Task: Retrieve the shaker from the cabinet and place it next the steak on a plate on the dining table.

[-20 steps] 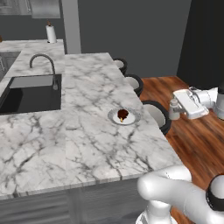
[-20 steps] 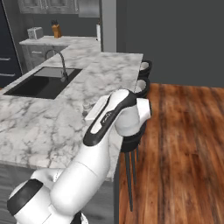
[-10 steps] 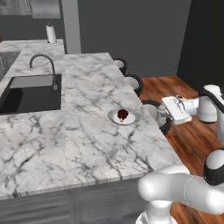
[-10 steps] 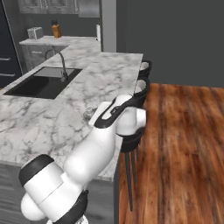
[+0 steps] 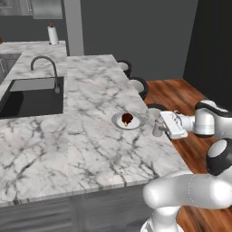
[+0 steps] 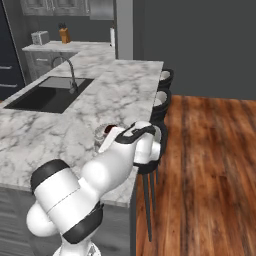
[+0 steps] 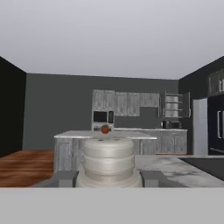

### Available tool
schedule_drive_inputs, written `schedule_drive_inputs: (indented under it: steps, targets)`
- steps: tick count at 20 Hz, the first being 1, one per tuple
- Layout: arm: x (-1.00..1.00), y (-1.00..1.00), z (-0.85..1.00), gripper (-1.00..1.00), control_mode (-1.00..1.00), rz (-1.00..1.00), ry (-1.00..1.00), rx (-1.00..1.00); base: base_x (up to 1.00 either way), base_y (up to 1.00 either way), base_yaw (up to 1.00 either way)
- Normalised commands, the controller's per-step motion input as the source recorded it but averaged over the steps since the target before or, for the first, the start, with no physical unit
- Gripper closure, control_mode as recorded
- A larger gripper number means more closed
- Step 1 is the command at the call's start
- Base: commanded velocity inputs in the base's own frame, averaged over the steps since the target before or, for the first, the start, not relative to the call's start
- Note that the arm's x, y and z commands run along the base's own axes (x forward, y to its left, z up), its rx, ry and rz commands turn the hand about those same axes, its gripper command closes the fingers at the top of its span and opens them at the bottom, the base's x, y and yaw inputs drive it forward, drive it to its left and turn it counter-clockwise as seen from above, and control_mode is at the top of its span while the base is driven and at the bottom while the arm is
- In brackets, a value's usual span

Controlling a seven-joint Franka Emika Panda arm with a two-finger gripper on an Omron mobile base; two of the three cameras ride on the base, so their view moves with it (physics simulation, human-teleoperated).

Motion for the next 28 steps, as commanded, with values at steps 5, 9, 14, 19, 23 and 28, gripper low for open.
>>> schedule_drive_inputs:
  steps: [5, 9, 14, 19, 23, 28]
  targets:
    - [0.15, 0.00, -0.10, 1.00, -1.00, 0.00, 0.00, 0.00, 0.00, 0.00, 0.00]
    - [0.16, 0.10, -0.16, 1.00, -1.00, 0.00, -0.04, 0.00, 0.00, 0.00, 0.00]
    - [0.24, 0.11, -0.28, 1.00, -1.00, 0.00, -0.01, 0.00, 0.00, 0.00, 0.00]
    - [0.31, 0.01, -0.29, 1.00, -1.00, 0.00, 0.00, 0.00, 0.00, 0.00, 0.00]
    - [0.43, 0.00, -0.16, 1.00, -1.00, 0.00, 0.00, 0.00, 0.00, 0.00, 0.00]
    - [0.43, 0.00, -0.20, 1.00, -1.00, 0.00, 0.00, 0.00, 0.00, 0.00, 0.00]
